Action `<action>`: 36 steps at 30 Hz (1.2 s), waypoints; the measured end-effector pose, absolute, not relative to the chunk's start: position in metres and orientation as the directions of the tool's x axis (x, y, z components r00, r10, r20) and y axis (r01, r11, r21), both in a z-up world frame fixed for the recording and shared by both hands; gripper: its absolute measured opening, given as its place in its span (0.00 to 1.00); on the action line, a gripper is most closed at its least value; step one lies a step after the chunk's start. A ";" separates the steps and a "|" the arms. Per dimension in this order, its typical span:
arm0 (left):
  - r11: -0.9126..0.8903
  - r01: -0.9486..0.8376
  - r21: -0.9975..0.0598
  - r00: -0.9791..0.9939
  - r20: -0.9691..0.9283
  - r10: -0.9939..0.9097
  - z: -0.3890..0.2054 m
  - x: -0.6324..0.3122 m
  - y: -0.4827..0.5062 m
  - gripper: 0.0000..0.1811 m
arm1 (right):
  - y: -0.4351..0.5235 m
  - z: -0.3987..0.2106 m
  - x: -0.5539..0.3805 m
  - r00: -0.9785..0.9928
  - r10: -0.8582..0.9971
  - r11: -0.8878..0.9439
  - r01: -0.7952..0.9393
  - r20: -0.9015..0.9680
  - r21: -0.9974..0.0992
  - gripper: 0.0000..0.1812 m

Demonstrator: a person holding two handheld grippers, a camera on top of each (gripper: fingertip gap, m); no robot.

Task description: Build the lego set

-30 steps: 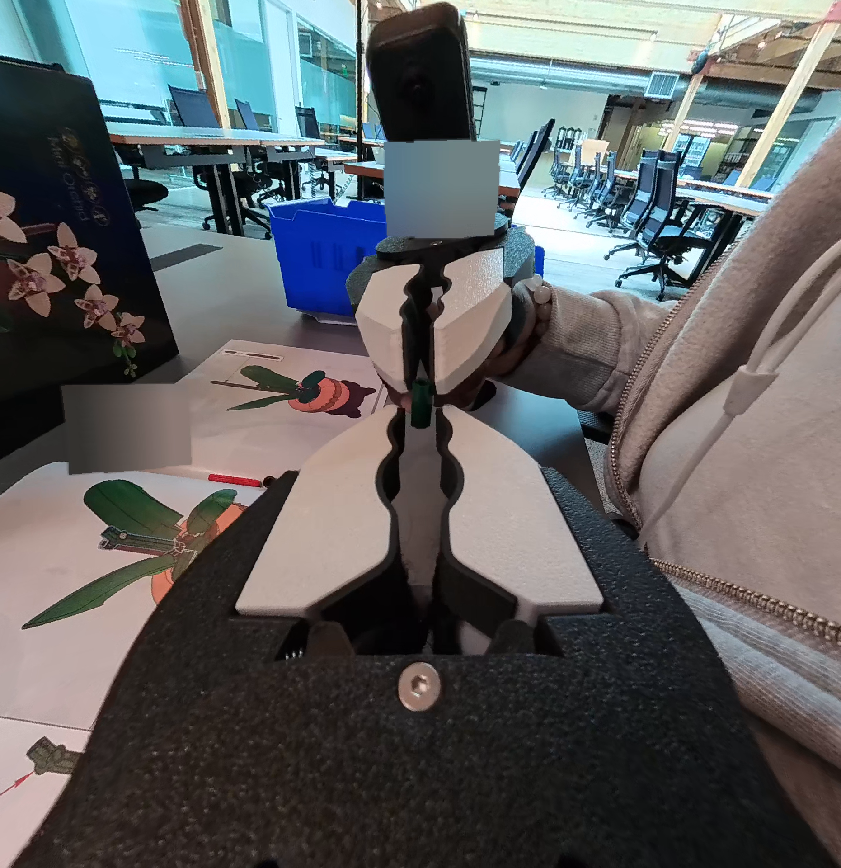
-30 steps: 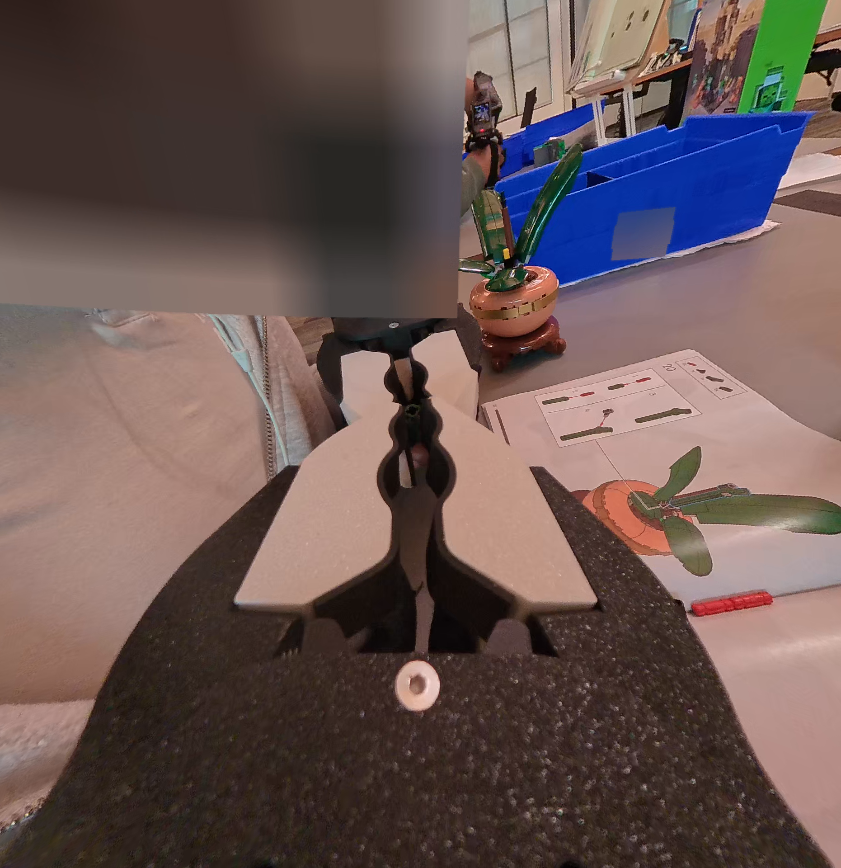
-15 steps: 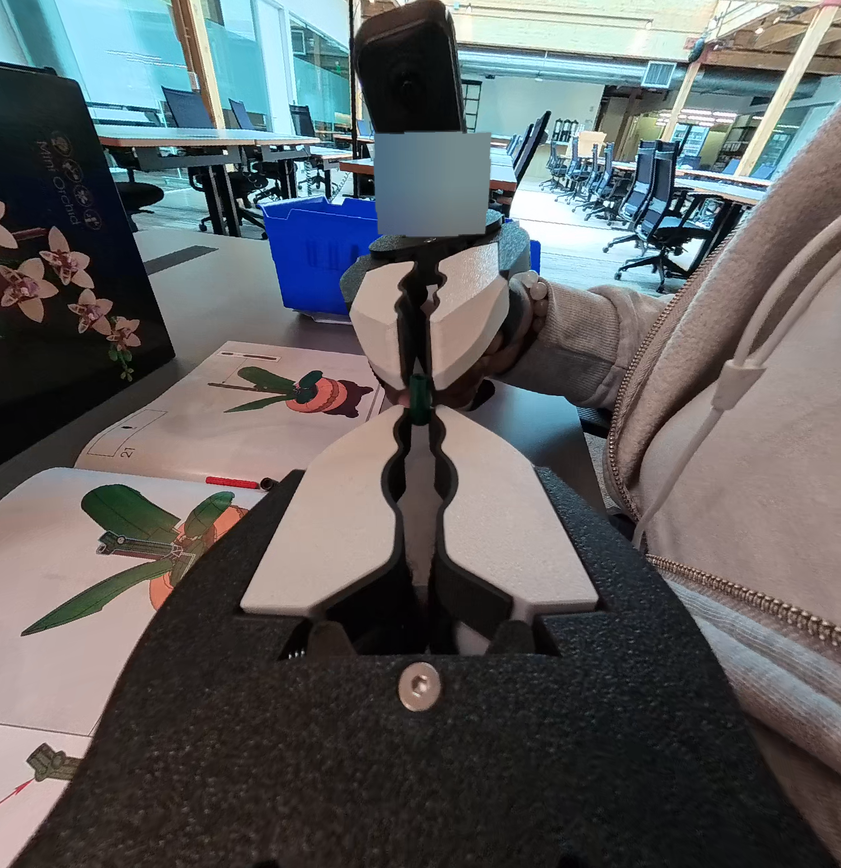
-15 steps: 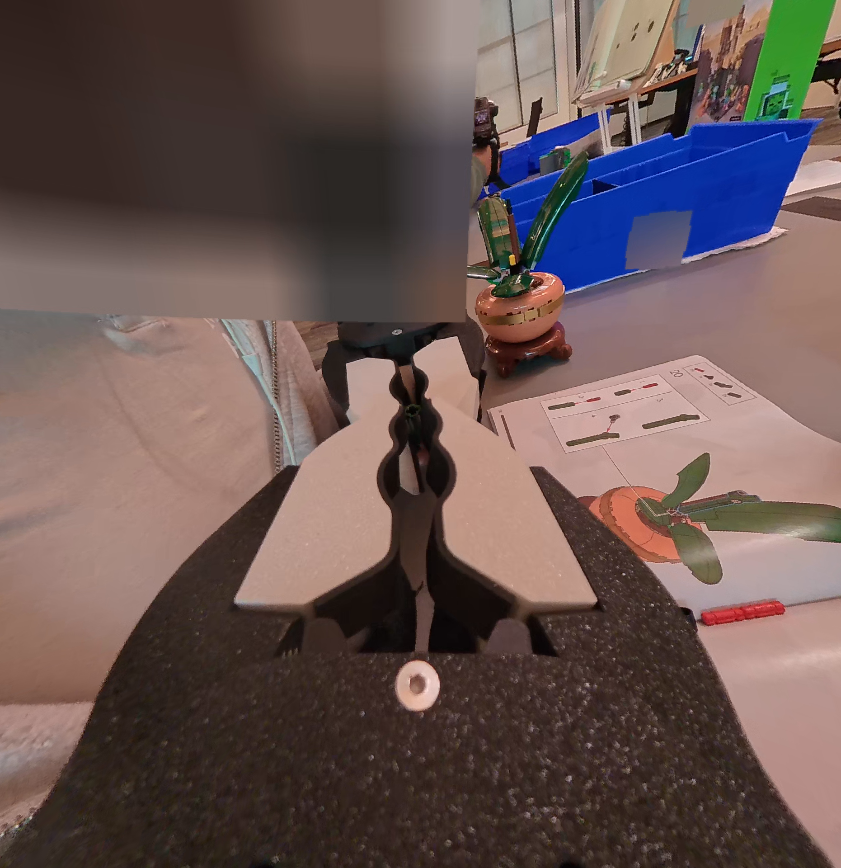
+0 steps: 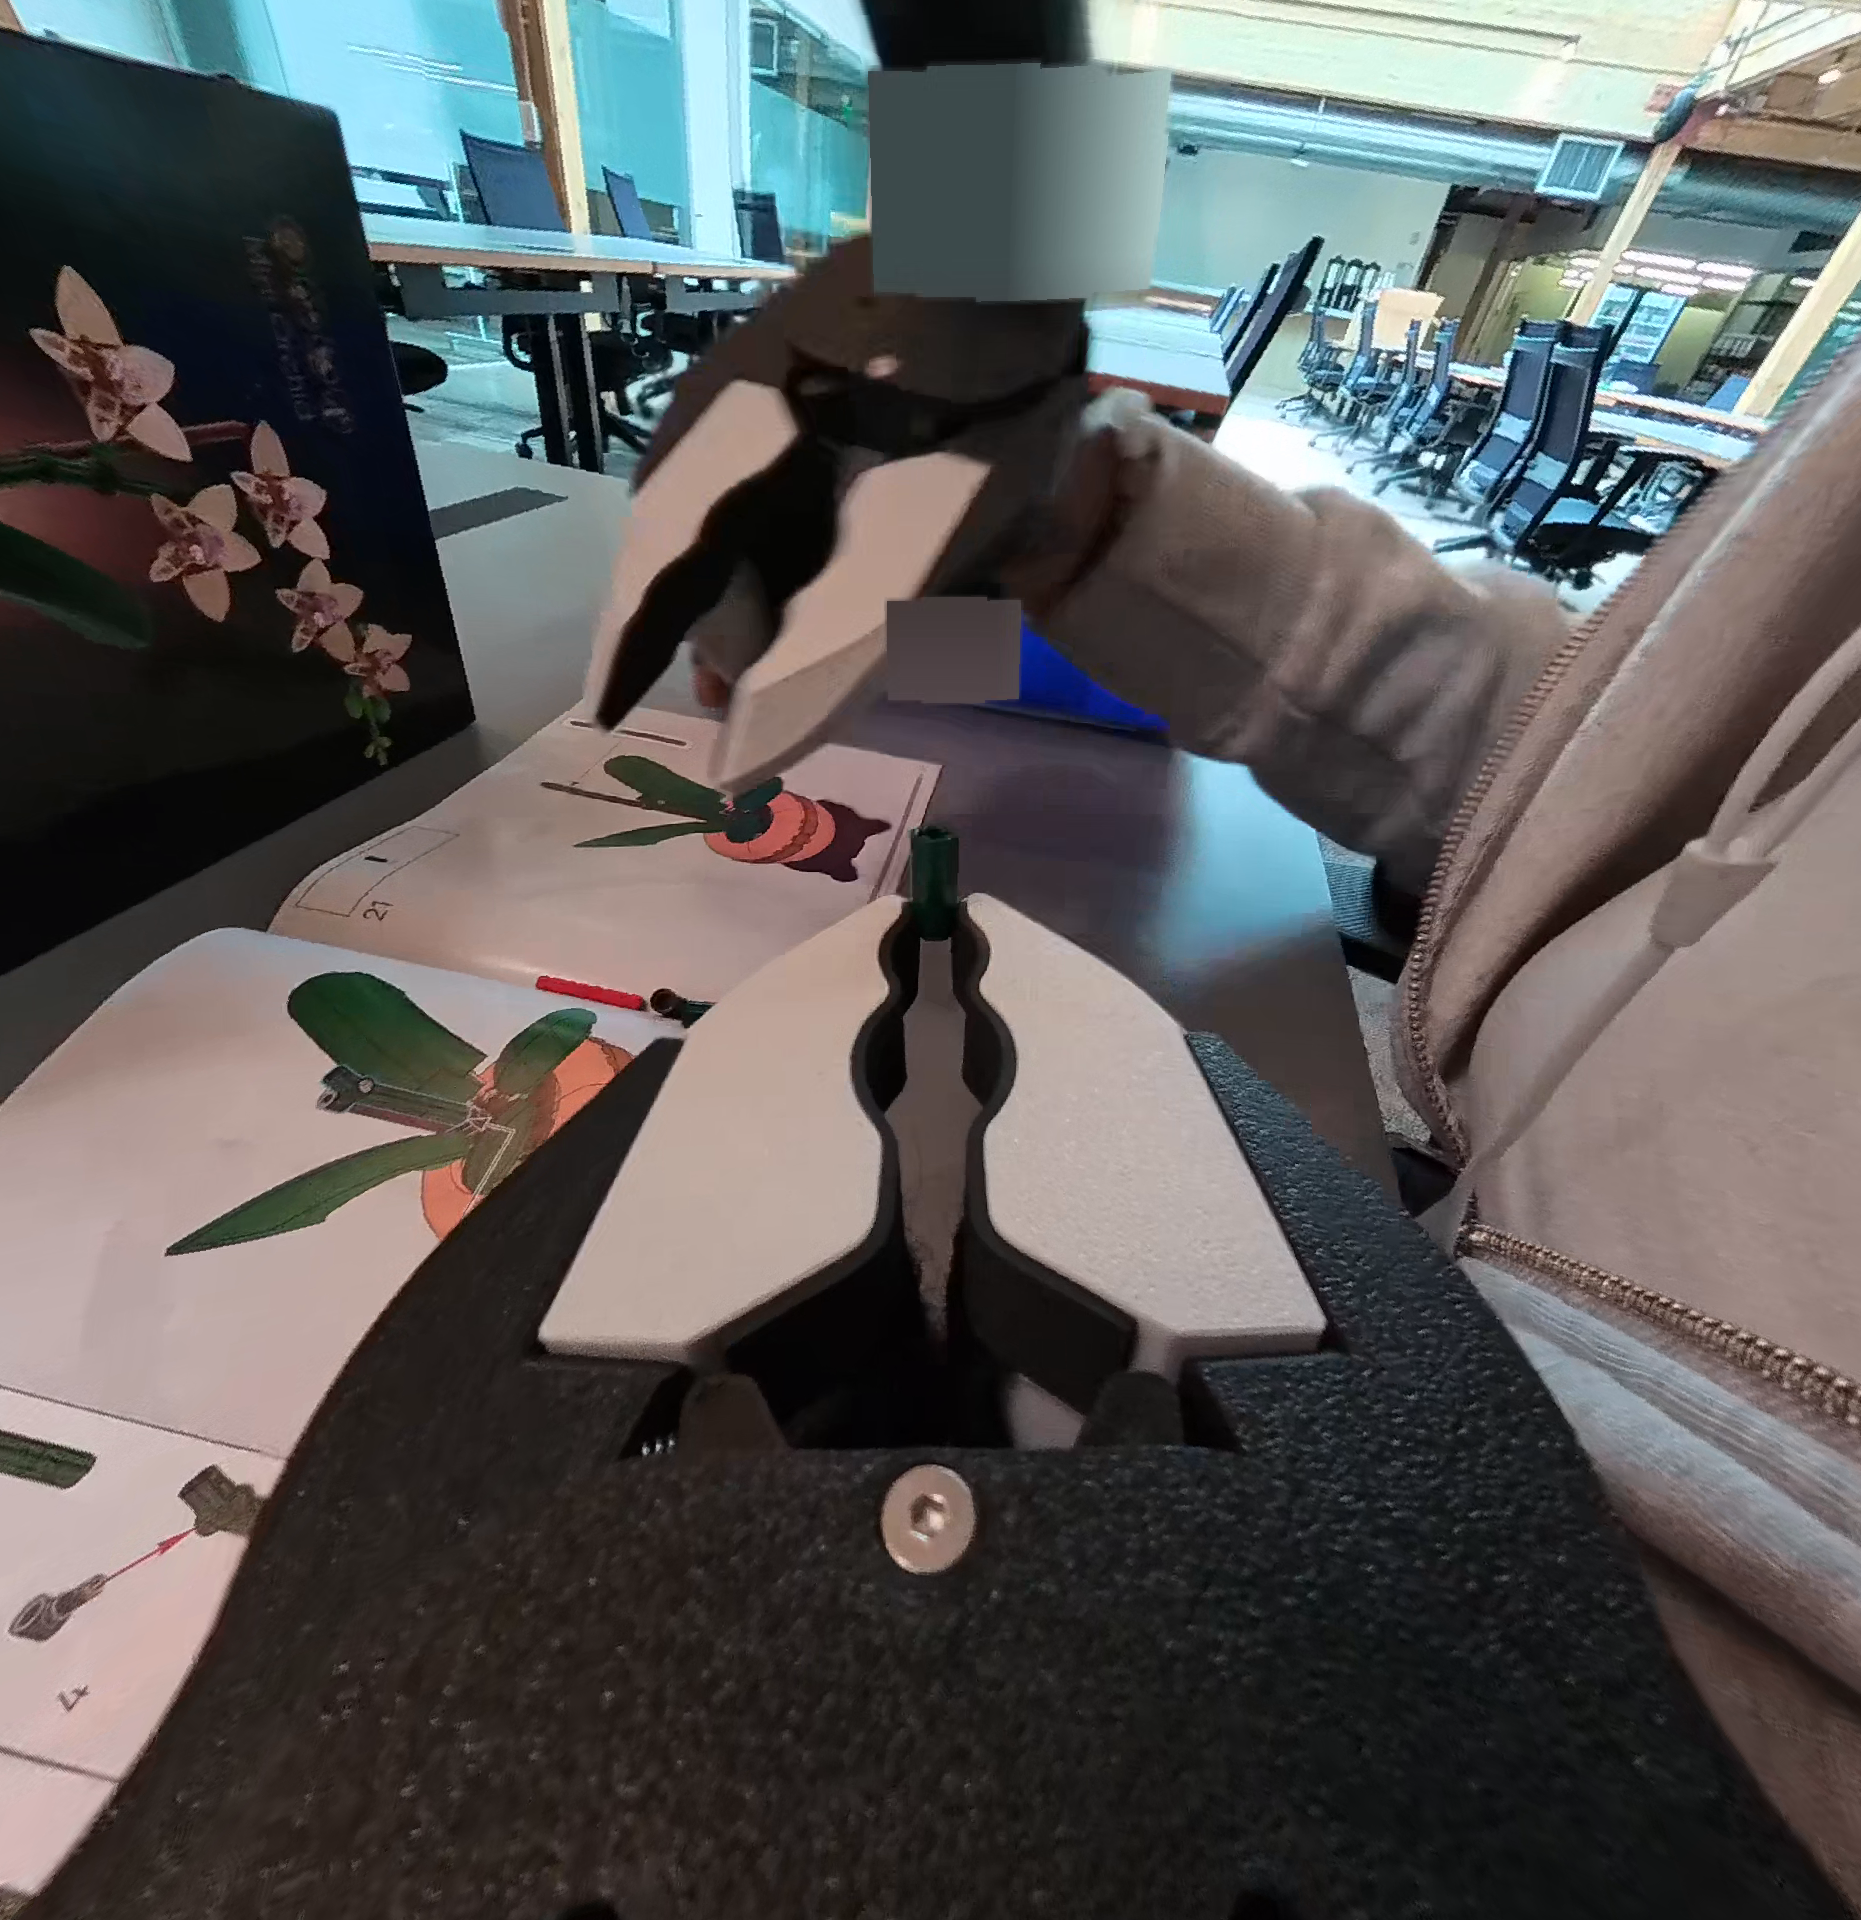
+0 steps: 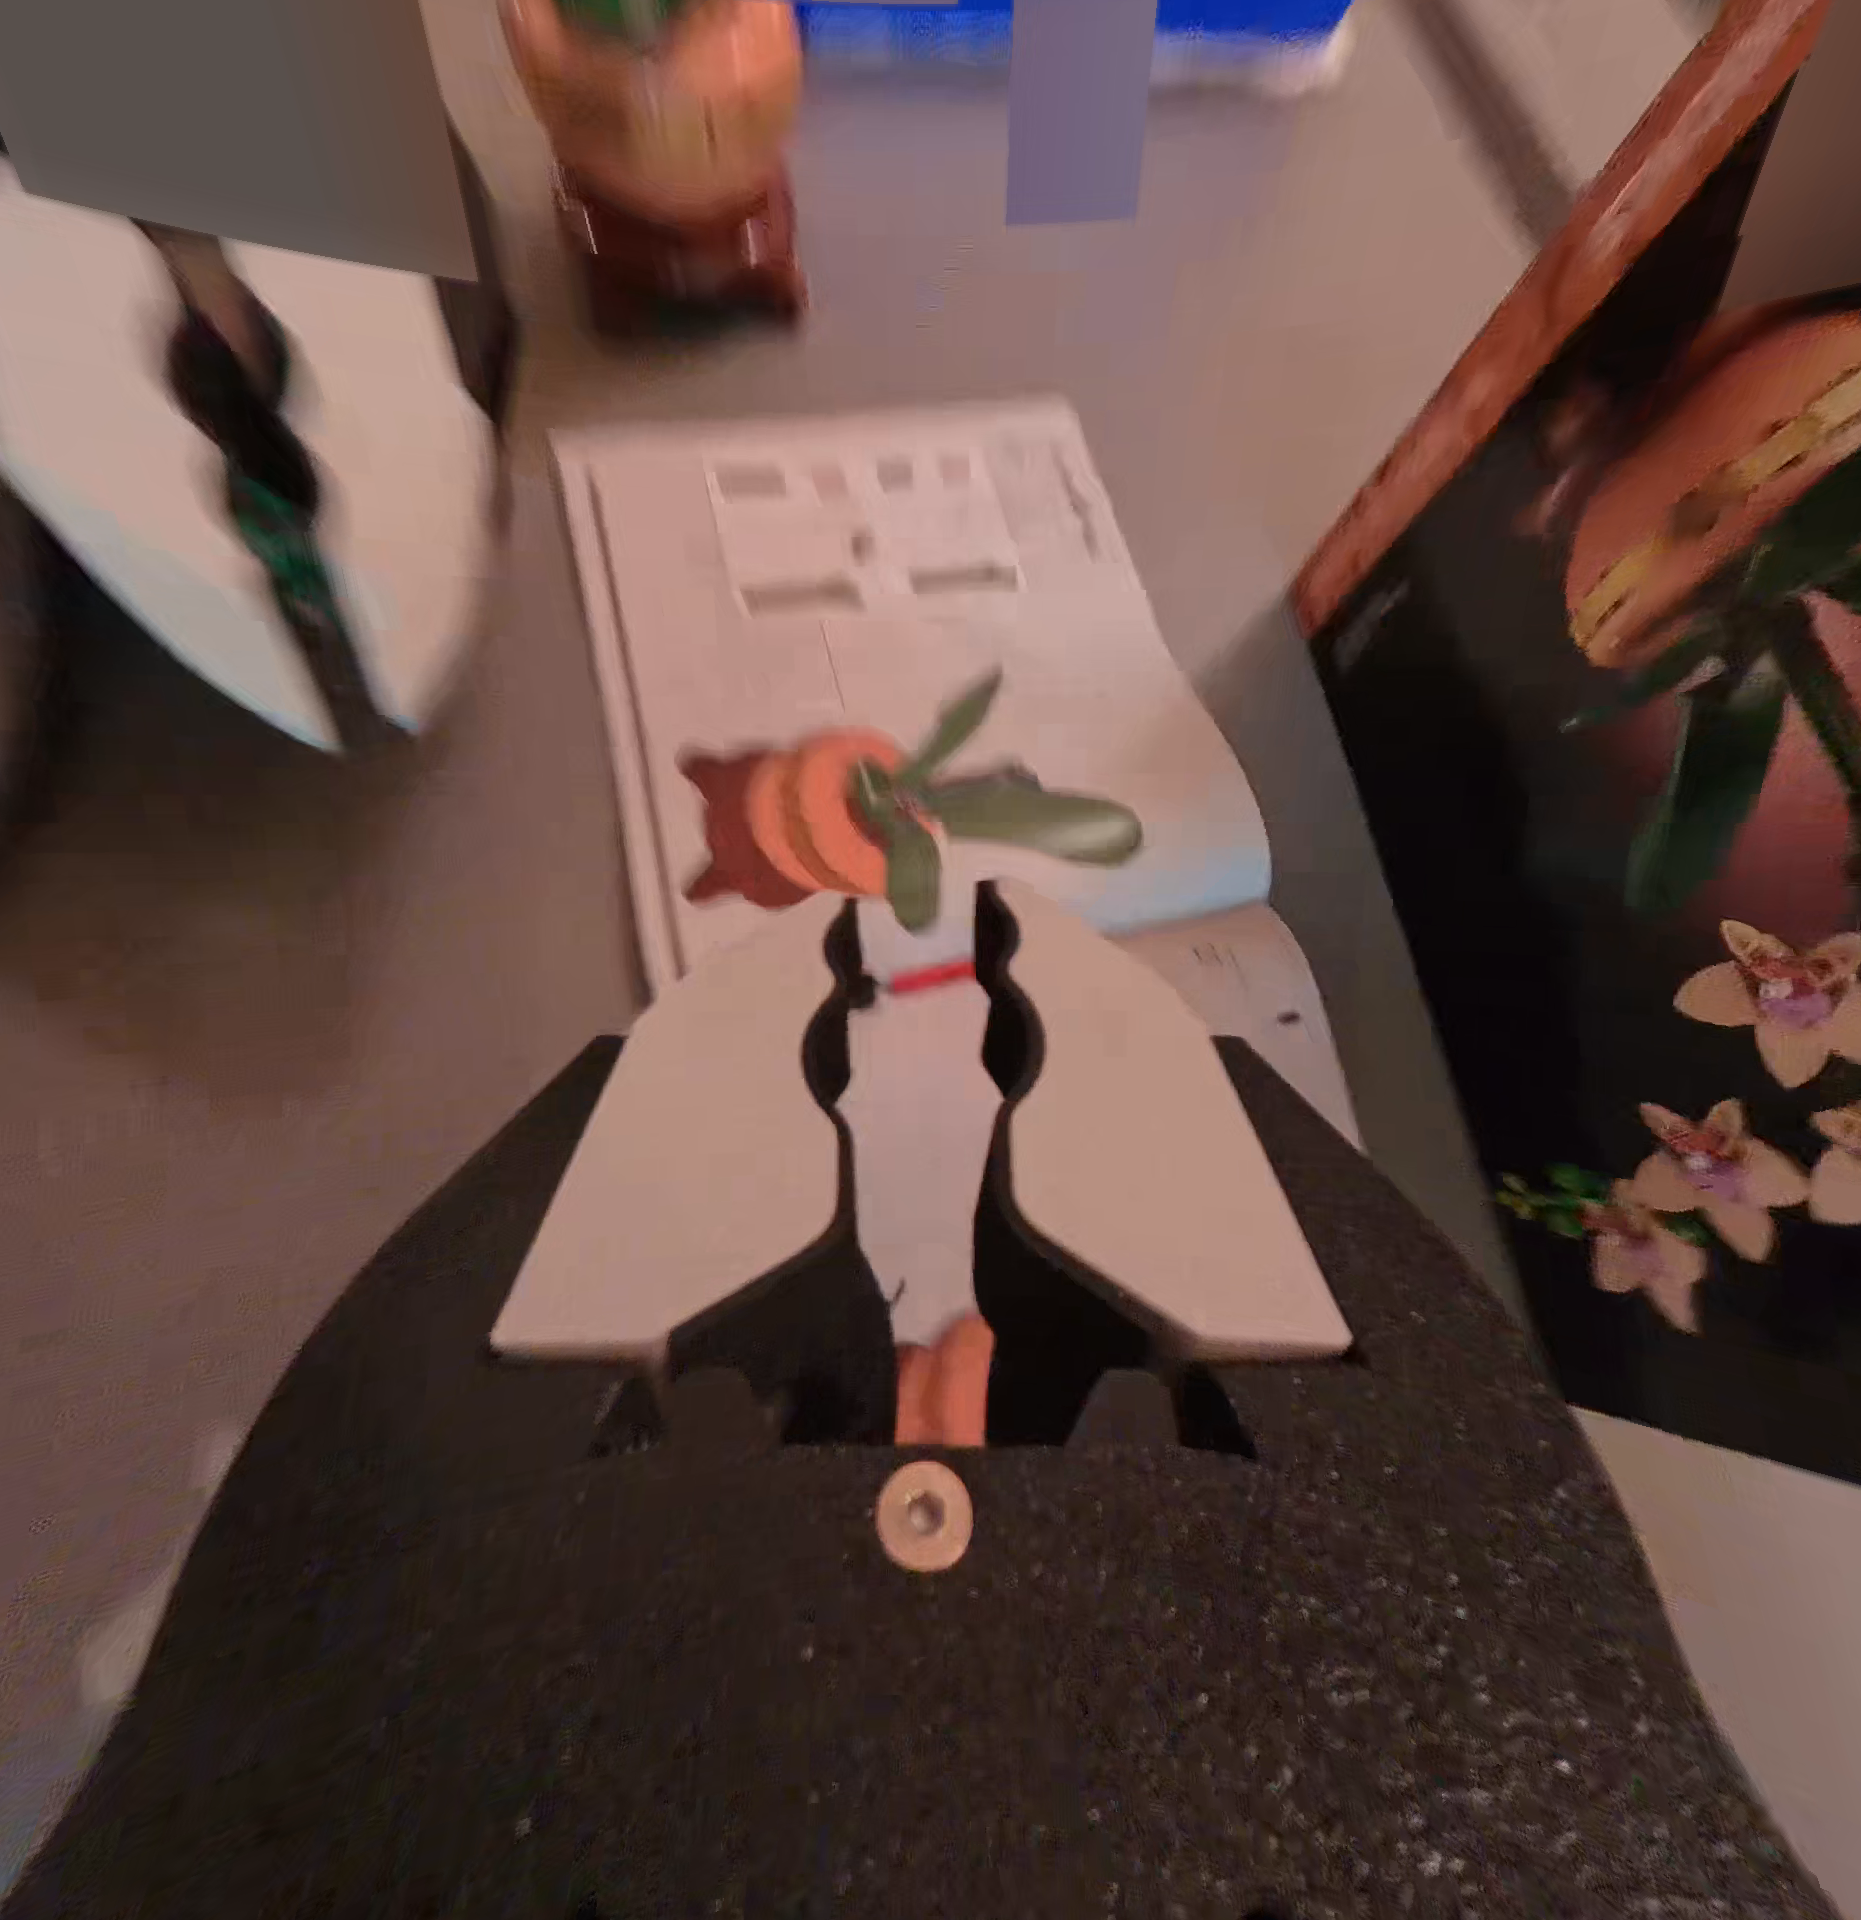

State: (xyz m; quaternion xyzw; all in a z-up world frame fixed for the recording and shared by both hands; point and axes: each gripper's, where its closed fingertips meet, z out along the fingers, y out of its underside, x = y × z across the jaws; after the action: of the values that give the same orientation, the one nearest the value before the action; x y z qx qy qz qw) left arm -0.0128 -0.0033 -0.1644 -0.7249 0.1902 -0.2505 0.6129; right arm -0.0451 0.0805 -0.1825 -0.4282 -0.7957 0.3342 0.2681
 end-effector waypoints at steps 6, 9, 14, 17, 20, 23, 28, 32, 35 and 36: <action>-0.180 0.020 -0.983 0.780 0.128 -0.613 -0.166 -0.006 -0.007 0.03 | 0.099 -0.234 -0.068 -0.656 0.749 0.576 0.572 0.096 -0.584 0.06; -0.184 0.043 -0.982 0.773 0.149 -0.617 -0.165 -0.006 -0.008 0.03 | 0.101 -0.246 -0.068 -0.685 0.723 0.606 0.565 0.092 -0.561 0.07; -0.187 0.076 -0.979 0.771 0.177 -0.612 -0.163 -0.009 -0.008 0.03 | 0.100 -0.252 -0.068 -0.706 0.704 0.624 0.569 0.069 -0.536 0.10; -0.192 0.075 -0.978 0.768 0.180 -0.614 -0.164 -0.009 -0.008 0.03 | 0.100 -0.252 -0.068 -0.710 0.701 0.622 0.568 0.060 -0.539 0.11; -0.193 0.073 -0.978 0.769 0.179 -0.614 -0.165 -0.008 -0.007 0.03 | 0.100 -0.253 -0.067 -0.714 0.698 0.621 0.570 0.050 -0.538 0.11; -0.191 0.073 -0.979 0.768 0.178 -0.615 -0.164 -0.008 -0.007 0.03 | 0.098 -0.256 -0.065 -0.733 0.680 0.637 0.572 0.026 -0.517 0.07; -0.185 0.074 -0.980 0.767 0.174 -0.618 -0.163 -0.007 -0.008 0.03 | 0.097 -0.257 -0.065 -0.745 0.667 0.651 0.574 0.013 -0.496 0.07; -0.183 0.076 -0.980 0.766 0.175 -0.618 -0.163 -0.008 -0.008 0.03 | 0.098 -0.257 -0.064 -0.745 0.667 0.652 0.565 0.028 -0.505 0.07; -0.181 0.078 -0.981 0.767 0.174 -0.617 -0.163 -0.008 -0.008 0.03 | 0.103 -0.255 -0.064 -0.726 0.684 0.649 0.567 0.064 -0.507 0.03; -0.181 0.077 -0.980 0.769 0.174 -0.615 -0.163 -0.008 -0.008 0.03 | 0.103 -0.254 -0.062 -0.720 0.691 0.639 0.569 0.062 -0.518 0.03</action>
State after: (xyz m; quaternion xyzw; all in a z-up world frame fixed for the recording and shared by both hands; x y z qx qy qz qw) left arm -0.0084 -0.0075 -0.1627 -0.7145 0.1881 -0.2830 0.6115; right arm -0.0623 0.1030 -0.2540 -0.3514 -0.8962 0.2385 0.1282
